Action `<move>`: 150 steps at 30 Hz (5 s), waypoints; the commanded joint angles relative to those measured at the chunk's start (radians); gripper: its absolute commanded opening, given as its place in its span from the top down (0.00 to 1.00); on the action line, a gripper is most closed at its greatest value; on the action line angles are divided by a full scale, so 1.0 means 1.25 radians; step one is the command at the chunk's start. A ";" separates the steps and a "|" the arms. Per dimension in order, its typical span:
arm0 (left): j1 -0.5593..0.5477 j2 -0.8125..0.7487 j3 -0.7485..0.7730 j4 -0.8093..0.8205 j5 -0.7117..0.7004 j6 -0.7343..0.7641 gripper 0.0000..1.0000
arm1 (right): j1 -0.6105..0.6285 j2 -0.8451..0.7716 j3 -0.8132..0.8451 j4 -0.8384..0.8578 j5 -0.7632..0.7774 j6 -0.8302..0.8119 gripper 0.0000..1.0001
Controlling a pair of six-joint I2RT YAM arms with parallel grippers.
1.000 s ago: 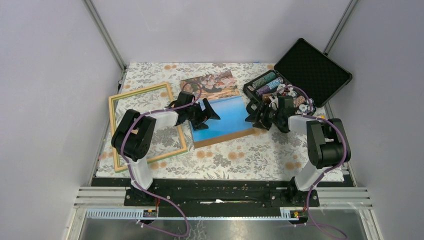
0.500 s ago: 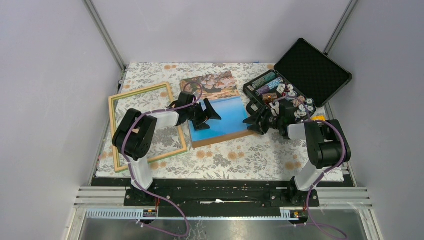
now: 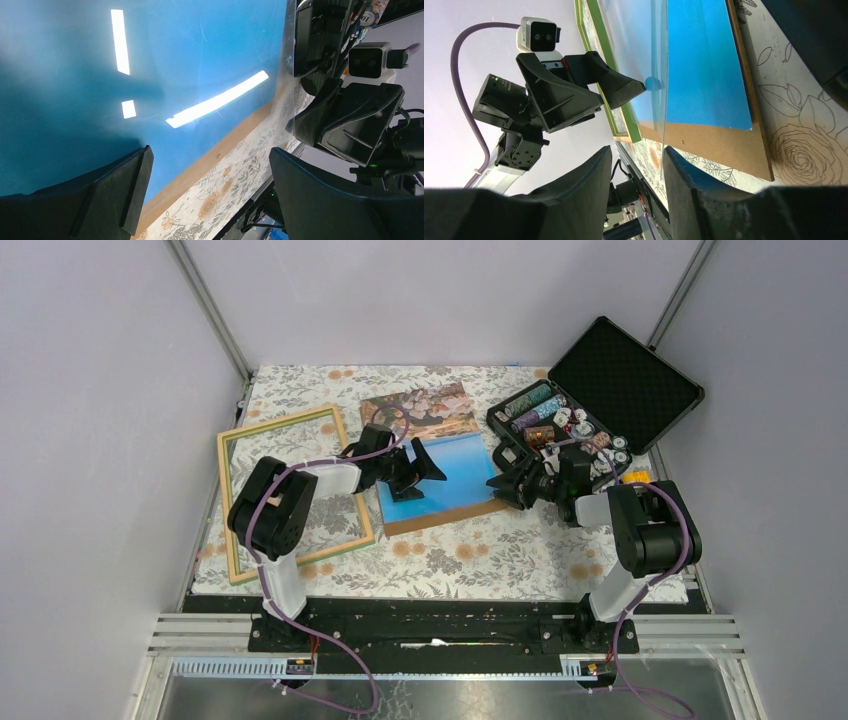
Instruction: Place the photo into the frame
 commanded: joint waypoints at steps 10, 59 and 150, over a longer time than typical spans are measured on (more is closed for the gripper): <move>-0.018 -0.002 -0.011 -0.037 -0.022 0.019 0.05 | 0.044 0.005 0.078 -0.082 0.078 -0.080 0.63; -0.039 -0.414 -0.290 0.052 -0.245 0.124 0.01 | 0.024 -0.514 -0.076 -0.505 0.114 -0.315 1.00; -0.021 -0.667 -0.167 -0.357 -0.557 0.137 0.01 | 0.077 -0.059 0.197 -0.329 -0.043 -0.326 1.00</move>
